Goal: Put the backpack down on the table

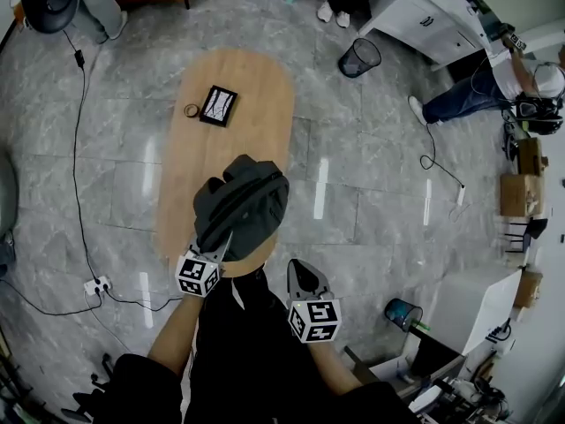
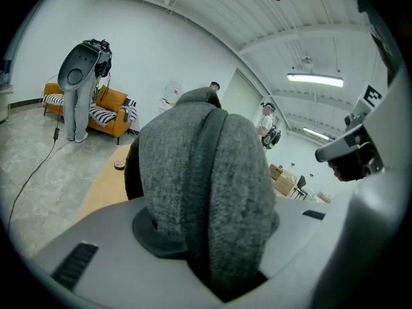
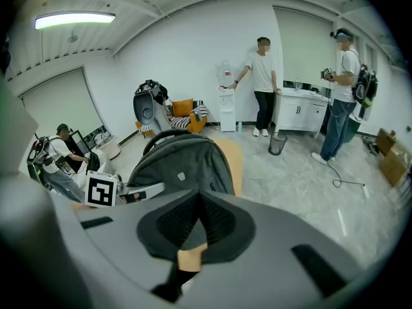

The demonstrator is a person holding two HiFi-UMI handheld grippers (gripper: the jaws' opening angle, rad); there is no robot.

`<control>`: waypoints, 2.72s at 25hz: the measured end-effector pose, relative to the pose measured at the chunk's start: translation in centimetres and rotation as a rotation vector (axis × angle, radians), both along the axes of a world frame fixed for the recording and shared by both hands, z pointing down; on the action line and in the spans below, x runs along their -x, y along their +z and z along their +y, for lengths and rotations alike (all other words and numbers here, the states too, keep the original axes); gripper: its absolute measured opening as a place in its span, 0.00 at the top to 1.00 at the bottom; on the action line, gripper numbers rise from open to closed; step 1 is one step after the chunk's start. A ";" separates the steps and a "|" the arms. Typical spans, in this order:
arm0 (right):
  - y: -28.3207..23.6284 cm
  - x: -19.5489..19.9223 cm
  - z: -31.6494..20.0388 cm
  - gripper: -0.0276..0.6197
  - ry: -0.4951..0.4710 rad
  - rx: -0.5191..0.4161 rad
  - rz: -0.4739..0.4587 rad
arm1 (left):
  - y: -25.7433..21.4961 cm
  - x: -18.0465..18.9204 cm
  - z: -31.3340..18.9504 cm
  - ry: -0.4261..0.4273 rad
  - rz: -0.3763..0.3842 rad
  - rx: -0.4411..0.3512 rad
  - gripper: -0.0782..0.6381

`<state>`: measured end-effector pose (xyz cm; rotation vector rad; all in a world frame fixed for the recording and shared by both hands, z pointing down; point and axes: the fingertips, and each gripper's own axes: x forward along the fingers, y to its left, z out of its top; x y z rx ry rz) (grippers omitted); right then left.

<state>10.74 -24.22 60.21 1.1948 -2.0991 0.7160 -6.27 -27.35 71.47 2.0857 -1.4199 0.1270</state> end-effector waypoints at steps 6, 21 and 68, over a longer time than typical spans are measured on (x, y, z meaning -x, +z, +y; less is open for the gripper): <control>0.5 1.3 -0.4 0.94 -0.012 0.007 0.009 | 1.1 2.7 -1.6 -0.017 0.017 0.023 0.63; 1.9 5.0 -0.2 0.94 -0.019 0.036 0.019 | 6.8 12.0 -4.3 -0.192 0.161 0.171 0.62; 2.9 12.6 -0.9 0.94 -0.117 0.116 -0.054 | 20.9 15.4 11.8 -0.586 0.936 0.638 0.50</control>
